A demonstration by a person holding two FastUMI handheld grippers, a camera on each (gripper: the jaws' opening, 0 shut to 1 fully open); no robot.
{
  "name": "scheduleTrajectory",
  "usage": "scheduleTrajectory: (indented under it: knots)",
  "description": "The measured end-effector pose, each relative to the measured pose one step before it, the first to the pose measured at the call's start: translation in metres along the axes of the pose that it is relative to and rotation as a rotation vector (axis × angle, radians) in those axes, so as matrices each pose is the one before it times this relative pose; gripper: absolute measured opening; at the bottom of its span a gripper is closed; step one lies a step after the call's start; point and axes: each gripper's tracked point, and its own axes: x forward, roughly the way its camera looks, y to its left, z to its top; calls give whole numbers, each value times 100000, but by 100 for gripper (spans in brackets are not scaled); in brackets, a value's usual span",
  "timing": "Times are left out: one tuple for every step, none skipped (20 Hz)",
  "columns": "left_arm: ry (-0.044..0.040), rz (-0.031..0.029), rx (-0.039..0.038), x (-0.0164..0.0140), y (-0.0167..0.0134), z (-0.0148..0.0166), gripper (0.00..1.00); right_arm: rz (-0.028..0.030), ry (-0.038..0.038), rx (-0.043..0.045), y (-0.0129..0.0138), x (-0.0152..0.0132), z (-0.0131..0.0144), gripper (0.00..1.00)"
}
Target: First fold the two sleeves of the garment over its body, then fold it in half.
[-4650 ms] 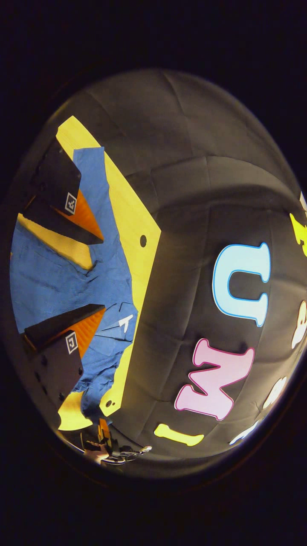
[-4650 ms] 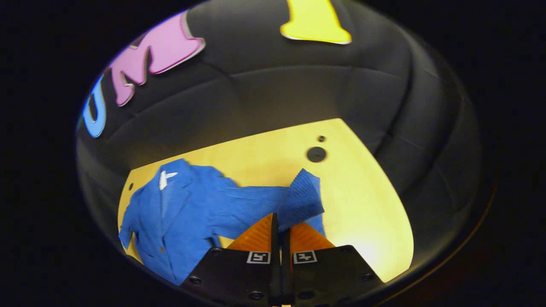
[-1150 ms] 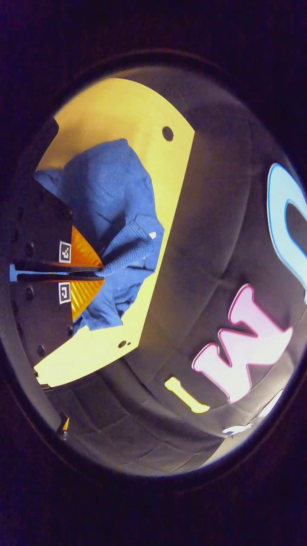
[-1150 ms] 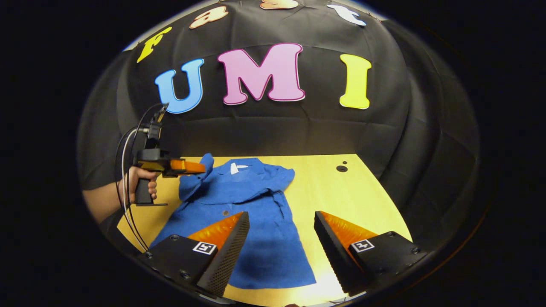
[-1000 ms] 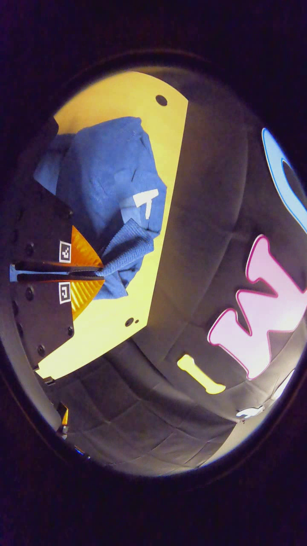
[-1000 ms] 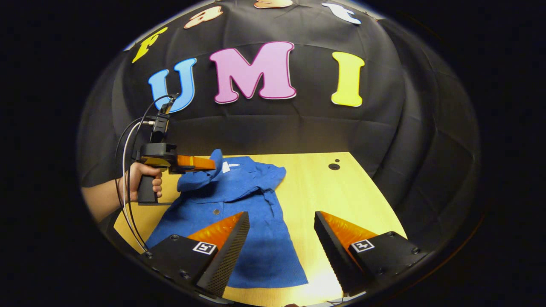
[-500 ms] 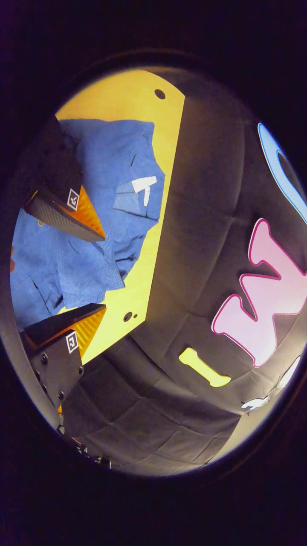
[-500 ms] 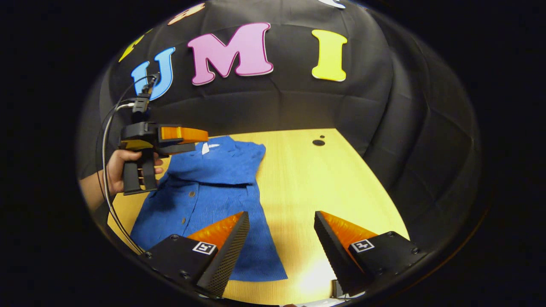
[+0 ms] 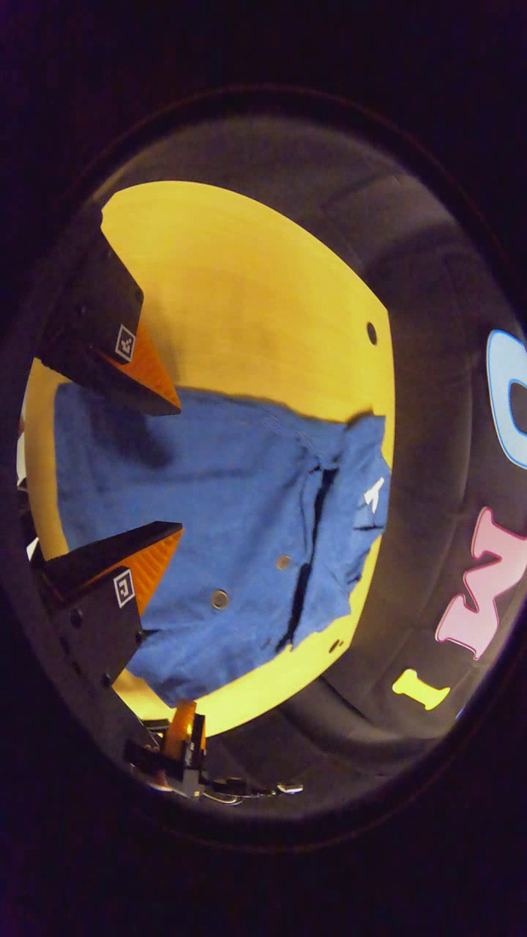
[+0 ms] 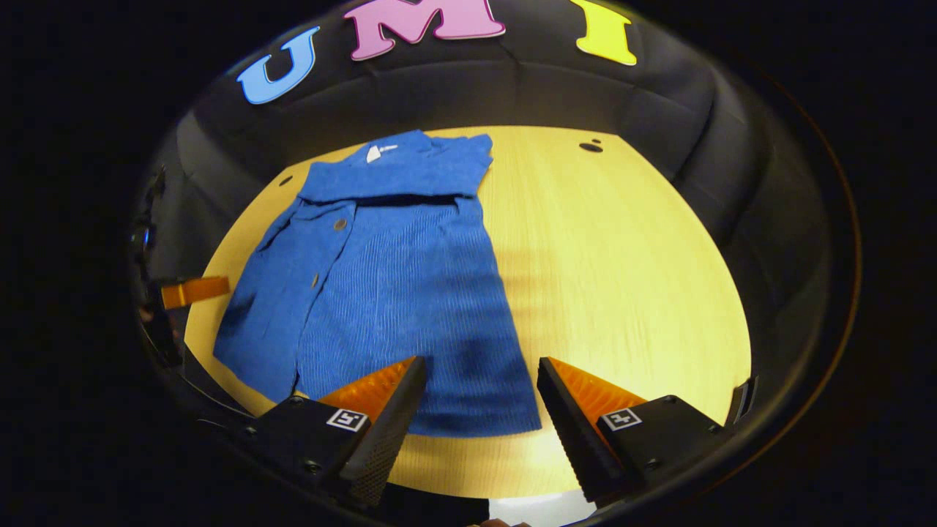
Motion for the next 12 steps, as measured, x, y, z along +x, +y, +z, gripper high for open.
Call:
scheduleTrajectory:
  knots:
    - [4083, 2798, -442, -544, 1381, -2601, 85, -266, 1539, 176, 179, 494, -583, 99]
    - [3186, 1600, -824, -99, 930, -1835, 84, -455, 1062, -34, -12, 325, -492, 99]
    - [1834, 216, -867, 507, 173, -1061, 84, -1088, 1058, -368, -136, 310, -239, 99]
    - [1285, -224, -829, 374, -122, -556, 84, -1118, 394, -785, 25, 171, -158, 99]
    - [957, 404, -484, 361, -70, -556, 84, -1050, 895, -807, -55, 213, -214, 99]
    - [-150, 4536, 999, 272, 312, 202, 80, -867, 1131, -703, 73, 99, -412, 99]
    - [502, 1837, 1383, -76, 228, -219, 84, -518, 1243, -545, 127, 137, -350, 99]
    - [90, 313, 769, 46, -333, 245, 80, -417, 1049, -214, 157, 234, -398, 99]
    - [984, 248, -625, 105, -123, -40, 80, -157, 1246, -52, 217, 205, -355, 99]
    - [-324, -228, -66, -87, -53, 235, 78, -590, -763, 443, 53, -63, 6, 99]
    - [161, -114, 752, 63, 68, -4, 78, -313, -1084, 621, 15, 46, 170, 100]
    - [9, 22, 310, 7, -260, -96, 77, -263, 316, 661, -15, -29, -276, 99]
